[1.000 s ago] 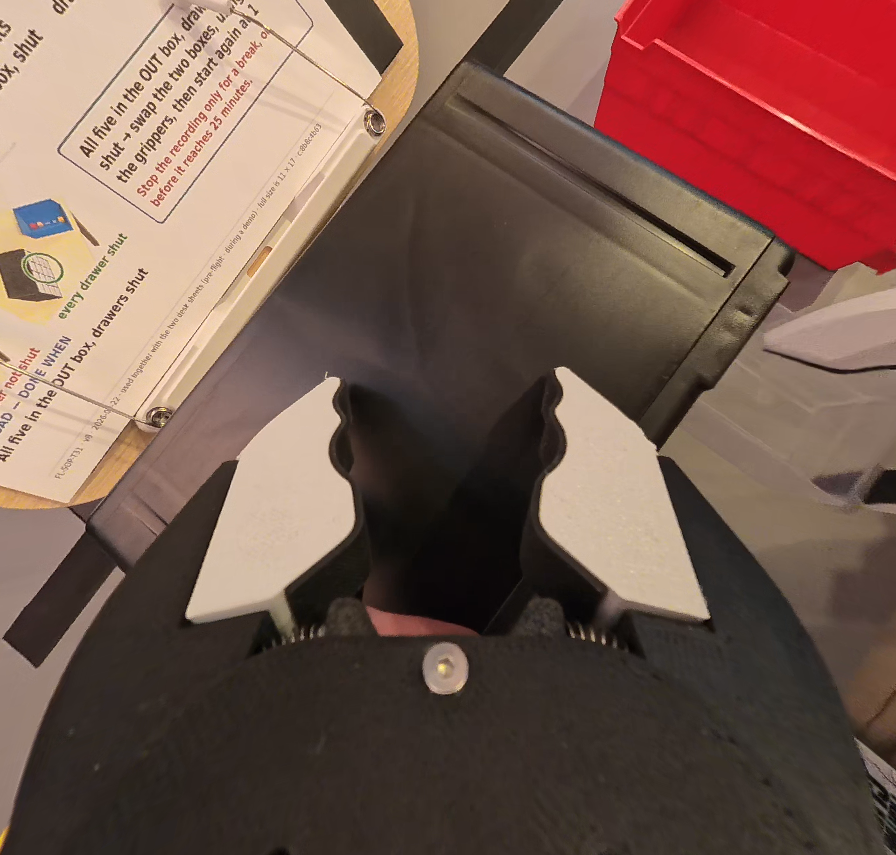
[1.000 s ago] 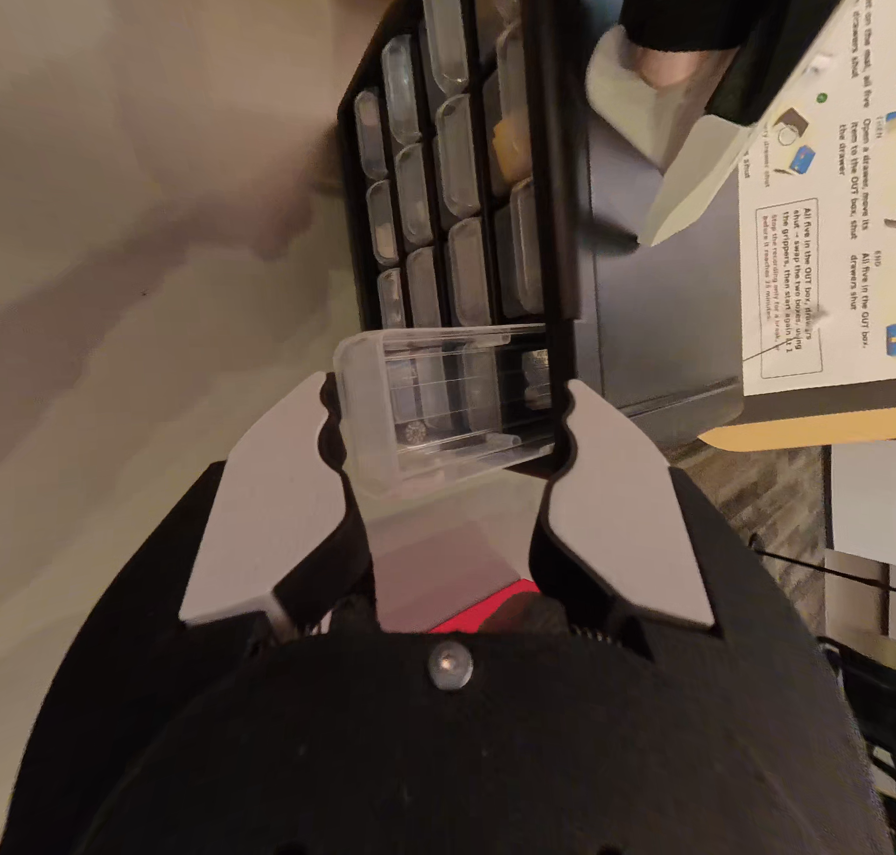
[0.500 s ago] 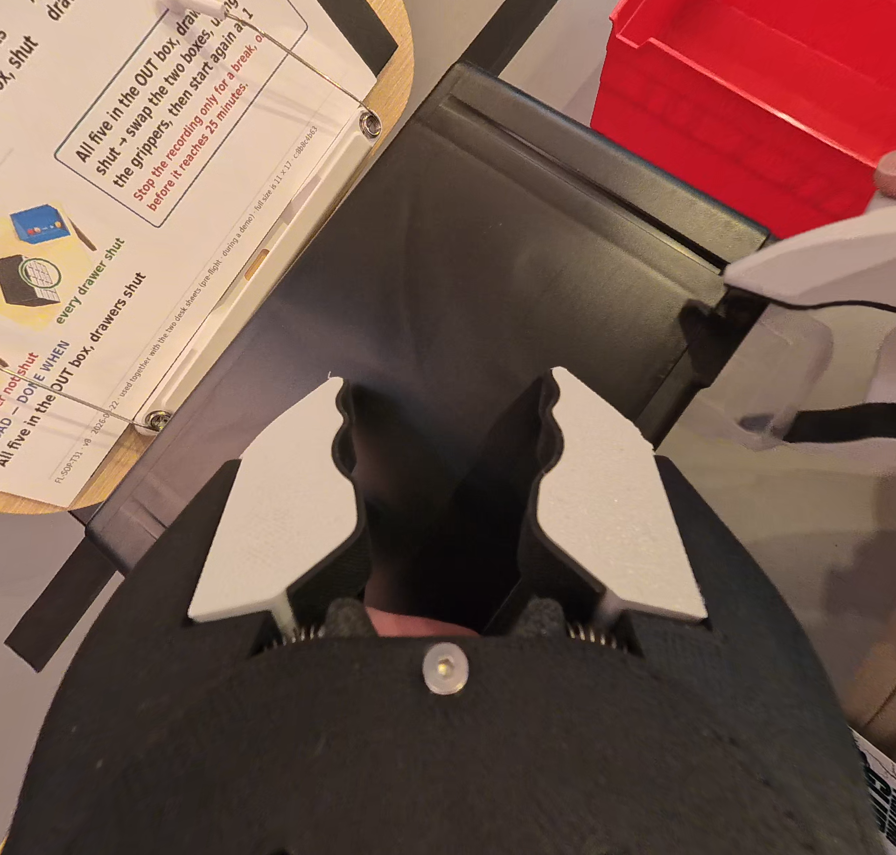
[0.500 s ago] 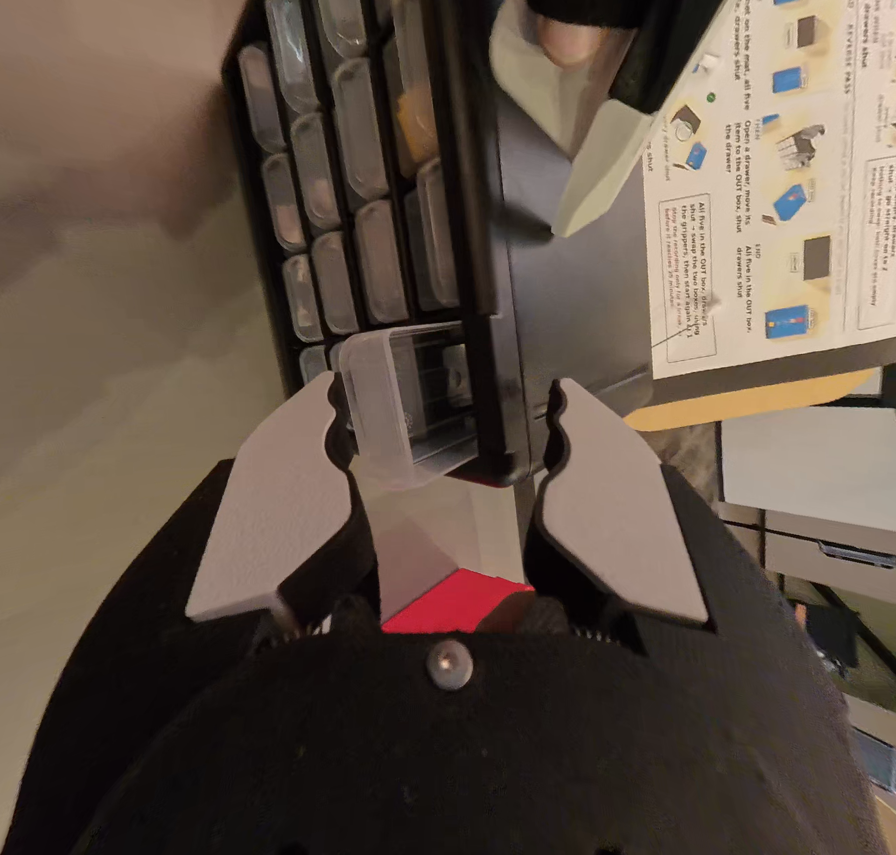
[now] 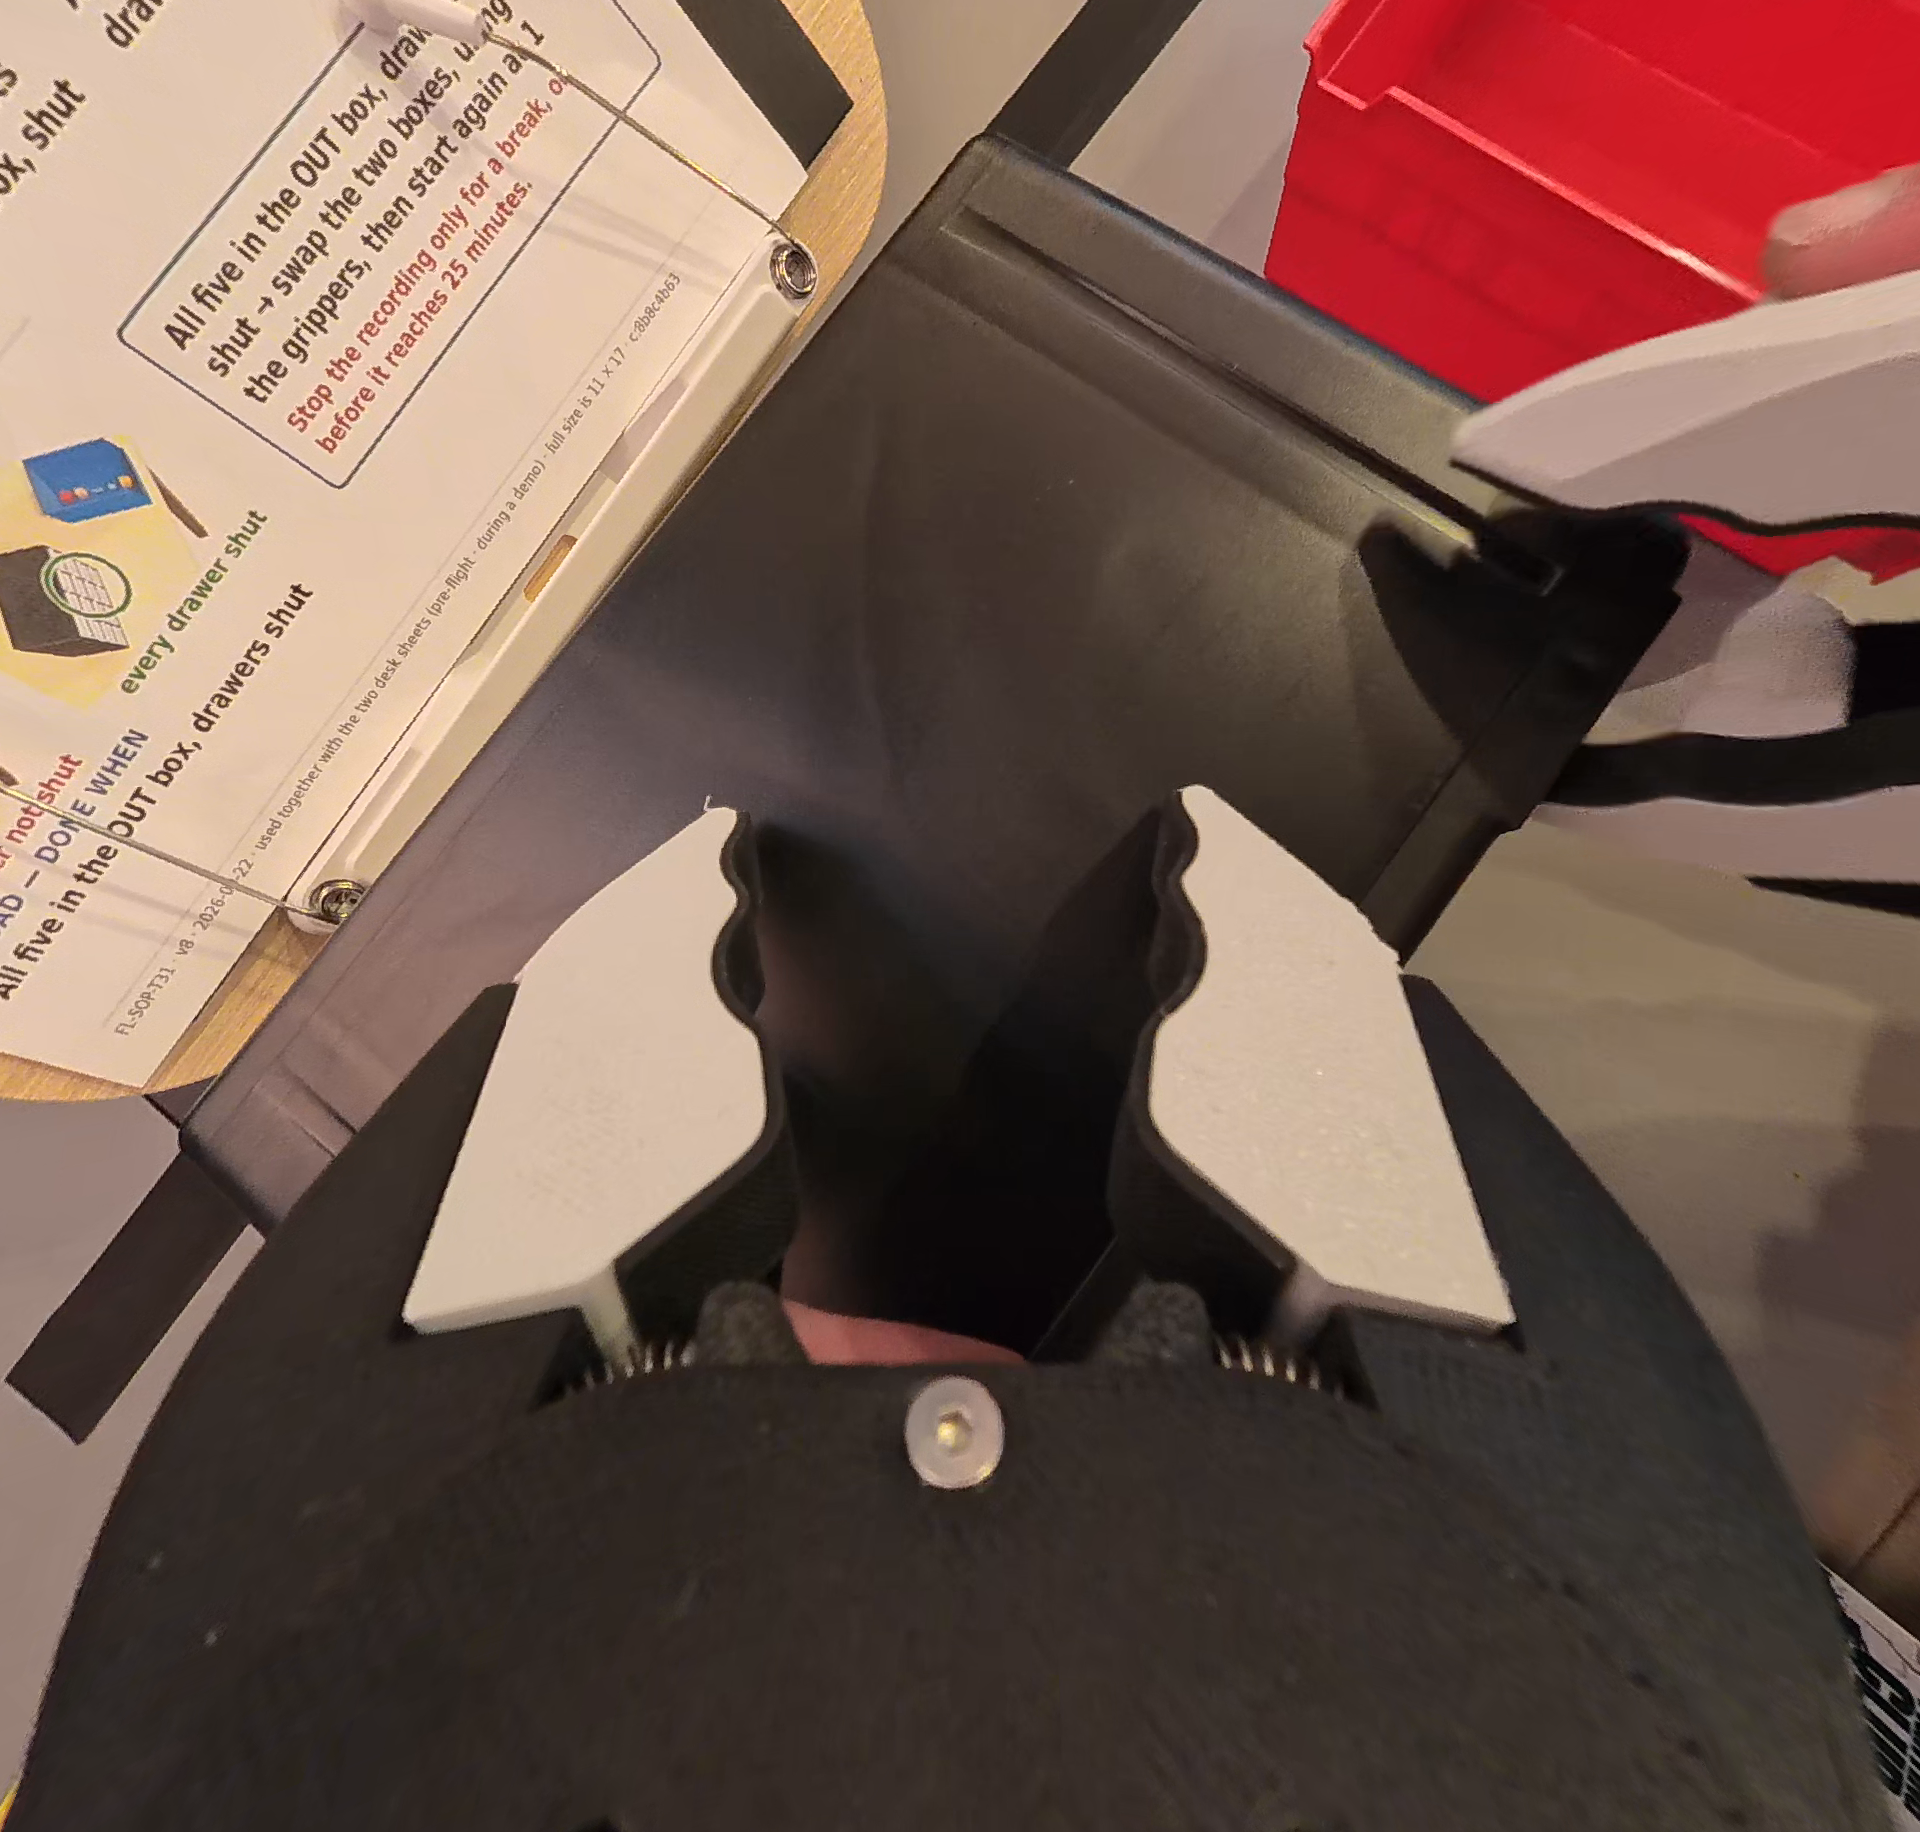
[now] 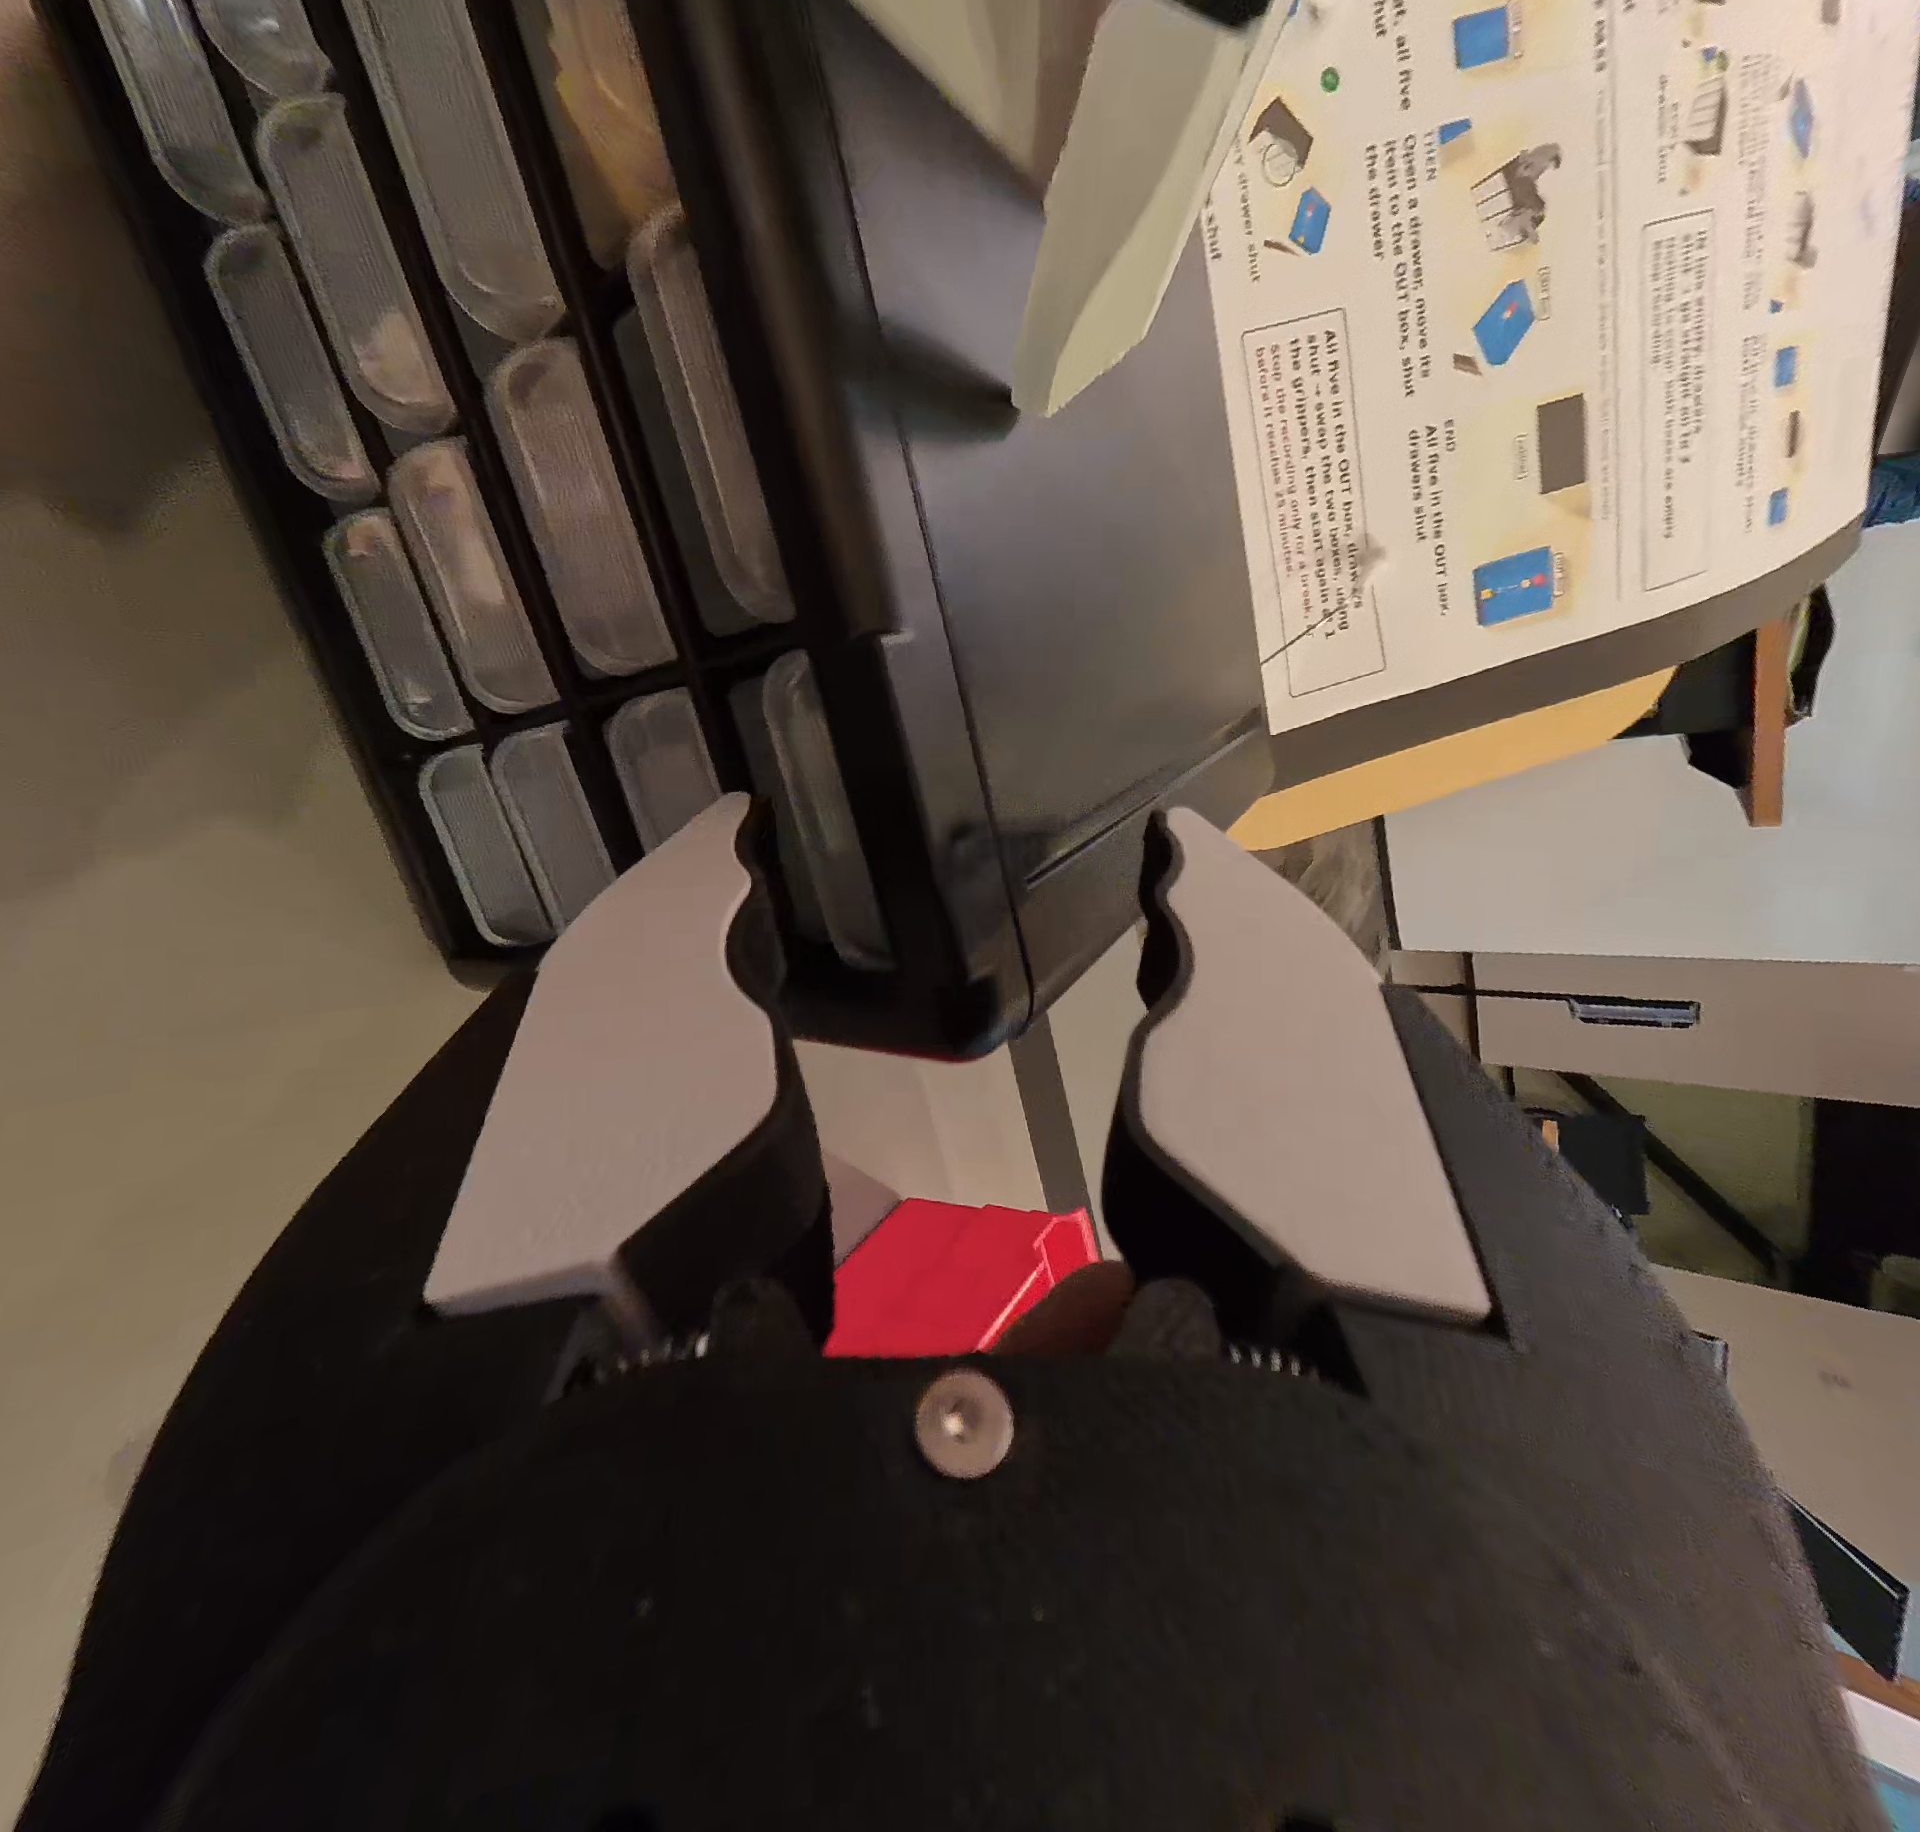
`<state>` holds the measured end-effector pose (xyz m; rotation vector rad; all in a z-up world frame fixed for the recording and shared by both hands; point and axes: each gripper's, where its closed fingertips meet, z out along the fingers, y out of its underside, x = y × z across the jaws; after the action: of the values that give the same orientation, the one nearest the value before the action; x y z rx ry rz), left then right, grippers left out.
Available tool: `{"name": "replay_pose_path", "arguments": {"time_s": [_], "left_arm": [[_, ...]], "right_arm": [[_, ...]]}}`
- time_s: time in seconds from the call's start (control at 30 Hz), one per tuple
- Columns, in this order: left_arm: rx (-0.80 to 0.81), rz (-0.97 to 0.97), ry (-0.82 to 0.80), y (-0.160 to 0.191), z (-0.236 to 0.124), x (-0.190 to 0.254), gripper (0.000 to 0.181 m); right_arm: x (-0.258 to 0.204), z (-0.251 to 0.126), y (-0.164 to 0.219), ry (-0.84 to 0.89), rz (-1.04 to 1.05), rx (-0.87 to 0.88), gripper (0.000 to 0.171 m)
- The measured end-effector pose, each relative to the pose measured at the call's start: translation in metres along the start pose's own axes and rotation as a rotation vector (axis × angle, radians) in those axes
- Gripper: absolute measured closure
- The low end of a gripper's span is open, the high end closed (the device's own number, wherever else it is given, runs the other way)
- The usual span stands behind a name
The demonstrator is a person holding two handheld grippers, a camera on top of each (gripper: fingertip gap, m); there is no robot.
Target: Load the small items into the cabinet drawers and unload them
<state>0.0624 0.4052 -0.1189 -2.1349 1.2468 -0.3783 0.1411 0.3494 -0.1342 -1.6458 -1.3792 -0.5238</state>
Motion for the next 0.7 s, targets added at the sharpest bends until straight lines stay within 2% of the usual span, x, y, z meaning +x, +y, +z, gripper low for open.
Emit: {"name": "replay_pose_path", "arguments": {"time_s": [0.1,0.17,0.27,0.3,0.37,0.47,0.53,0.7], "left_arm": [[-0.002,-0.002,0.003,0.000,0.000,0.000,0.106],[-0.005,-0.006,0.004,0.000,0.000,-0.001,0.105],[-0.001,-0.023,0.000,0.000,0.000,-0.005,0.098],[-0.011,-0.035,-0.002,0.002,-0.001,-0.007,0.092],[-0.012,-0.028,-0.025,0.006,-0.007,-0.013,0.092],[-0.017,-0.035,-0.072,0.016,-0.019,-0.028,0.092],[-0.040,-0.049,-0.094,0.027,-0.023,-0.039,0.089],[-0.040,-0.077,-0.082,0.032,-0.024,-0.045,0.087]], "right_arm": [[-0.005,-0.016,-0.015,0.035,-0.003,0.065,0.107],[-0.014,-0.025,-0.029,0.070,-0.047,0.109,0.116],[-0.026,-0.029,-0.050,0.135,-0.105,0.154,0.118],[-0.030,-0.028,-0.058,0.156,-0.123,0.172,0.121],[-0.035,-0.025,-0.071,0.207,-0.172,0.197,0.124],[-0.042,-0.016,-0.091,0.265,-0.213,0.224,0.122],[-0.044,-0.007,-0.103,0.318,-0.268,0.227,0.114],[-0.039,0.013,-0.120,0.422,-0.318,0.219,0.120]]}}
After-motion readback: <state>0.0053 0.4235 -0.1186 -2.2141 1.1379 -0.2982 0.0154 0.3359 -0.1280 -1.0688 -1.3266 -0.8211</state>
